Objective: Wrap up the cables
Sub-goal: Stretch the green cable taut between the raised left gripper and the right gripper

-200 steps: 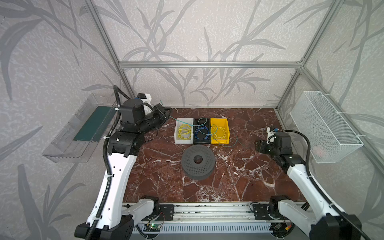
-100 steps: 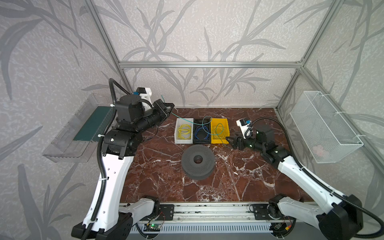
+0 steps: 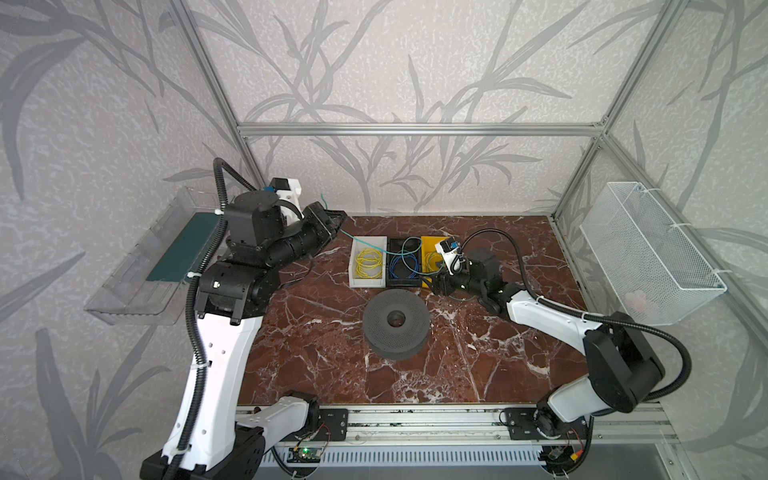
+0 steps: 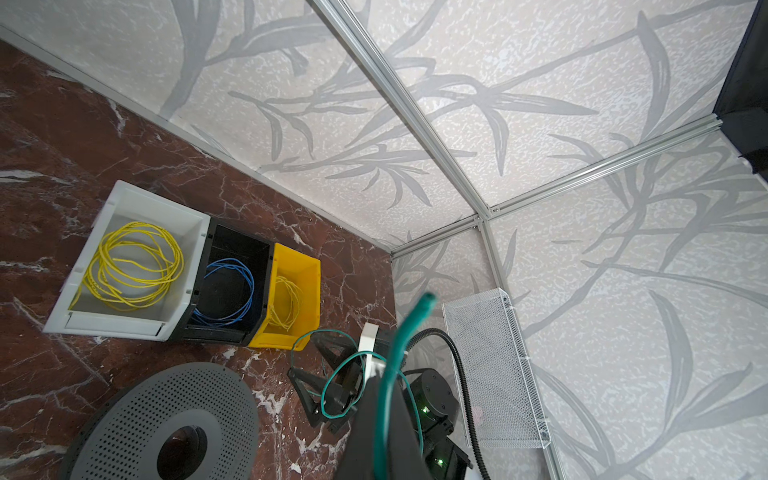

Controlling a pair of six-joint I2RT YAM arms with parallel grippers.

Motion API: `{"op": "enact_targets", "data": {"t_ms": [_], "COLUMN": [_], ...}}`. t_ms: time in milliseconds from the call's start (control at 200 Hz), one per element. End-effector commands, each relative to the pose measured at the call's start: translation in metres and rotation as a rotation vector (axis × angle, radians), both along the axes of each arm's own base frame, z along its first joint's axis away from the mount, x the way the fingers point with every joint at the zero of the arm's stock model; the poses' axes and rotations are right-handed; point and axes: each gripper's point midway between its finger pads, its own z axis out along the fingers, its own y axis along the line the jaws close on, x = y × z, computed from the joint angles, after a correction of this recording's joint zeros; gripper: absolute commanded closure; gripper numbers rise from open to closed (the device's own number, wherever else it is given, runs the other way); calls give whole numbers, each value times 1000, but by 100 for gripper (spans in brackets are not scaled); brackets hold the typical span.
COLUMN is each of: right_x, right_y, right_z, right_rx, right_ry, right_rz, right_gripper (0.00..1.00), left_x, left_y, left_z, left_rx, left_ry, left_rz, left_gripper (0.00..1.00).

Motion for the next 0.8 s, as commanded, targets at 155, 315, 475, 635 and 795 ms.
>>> {"op": "enact_targets", "data": {"t_ms": [155, 315, 475, 635, 795], "right_x": [17, 17, 10, 6, 8], "right_y": [15, 14, -4, -38, -93], "right_z": [-9, -14, -22, -37, -58], "right_rx": [115, 122, 61, -97, -321], "right_ry": [-60, -60, -64, -38, 18], "right_rz": [-1, -7, -64, -188, -395], "right_gripper": [39, 62, 87, 100, 100], "left_x": [-18, -18, -19, -17, -16], "left_y": [0, 1, 6, 13, 39], "left_z": [23, 26, 32, 37, 58], "left_rx": [-15, -9, 25, 64, 146], "left_ry": [-54, -61, -70, -76, -111], "left_rz": [-20, -15, 7, 37, 160], "left_gripper": [100, 100, 100, 100, 100]}}
